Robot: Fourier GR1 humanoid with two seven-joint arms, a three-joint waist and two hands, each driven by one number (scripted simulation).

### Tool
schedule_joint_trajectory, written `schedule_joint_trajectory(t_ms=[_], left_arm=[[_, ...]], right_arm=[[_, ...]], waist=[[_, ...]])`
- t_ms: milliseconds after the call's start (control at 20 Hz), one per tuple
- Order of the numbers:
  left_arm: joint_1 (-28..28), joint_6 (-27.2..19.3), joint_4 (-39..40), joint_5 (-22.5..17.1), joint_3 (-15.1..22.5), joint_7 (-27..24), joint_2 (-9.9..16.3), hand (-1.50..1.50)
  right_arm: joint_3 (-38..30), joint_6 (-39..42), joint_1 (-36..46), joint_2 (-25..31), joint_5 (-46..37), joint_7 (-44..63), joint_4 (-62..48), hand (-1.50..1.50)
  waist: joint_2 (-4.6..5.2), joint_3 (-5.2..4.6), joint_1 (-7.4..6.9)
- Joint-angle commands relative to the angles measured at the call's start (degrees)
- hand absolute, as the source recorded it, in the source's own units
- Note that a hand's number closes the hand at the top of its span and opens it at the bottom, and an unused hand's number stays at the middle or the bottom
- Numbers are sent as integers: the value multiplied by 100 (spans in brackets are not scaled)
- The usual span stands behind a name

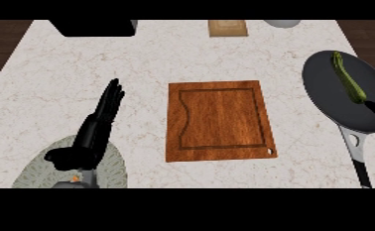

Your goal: Pick the squash from the cutting board and place it in the pan

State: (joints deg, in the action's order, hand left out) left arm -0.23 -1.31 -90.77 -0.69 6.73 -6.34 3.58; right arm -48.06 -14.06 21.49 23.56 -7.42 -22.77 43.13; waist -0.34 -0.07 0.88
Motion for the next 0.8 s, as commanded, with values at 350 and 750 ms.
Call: schedule_joint_trajectory(t_ms=[350, 750], left_arm=[[-217, -65, 8, 159, 21, 195, -175, 0], [-29, 78, -157, 207, 77, 185, -218, 0]], right_arm=[[714, 210, -1991, -1088, 400, 445, 2824, -150], [1049, 271, -2615, -1082, 427, 1025, 3720, -150]], waist=[[28, 6, -66], [30, 6, -76]])
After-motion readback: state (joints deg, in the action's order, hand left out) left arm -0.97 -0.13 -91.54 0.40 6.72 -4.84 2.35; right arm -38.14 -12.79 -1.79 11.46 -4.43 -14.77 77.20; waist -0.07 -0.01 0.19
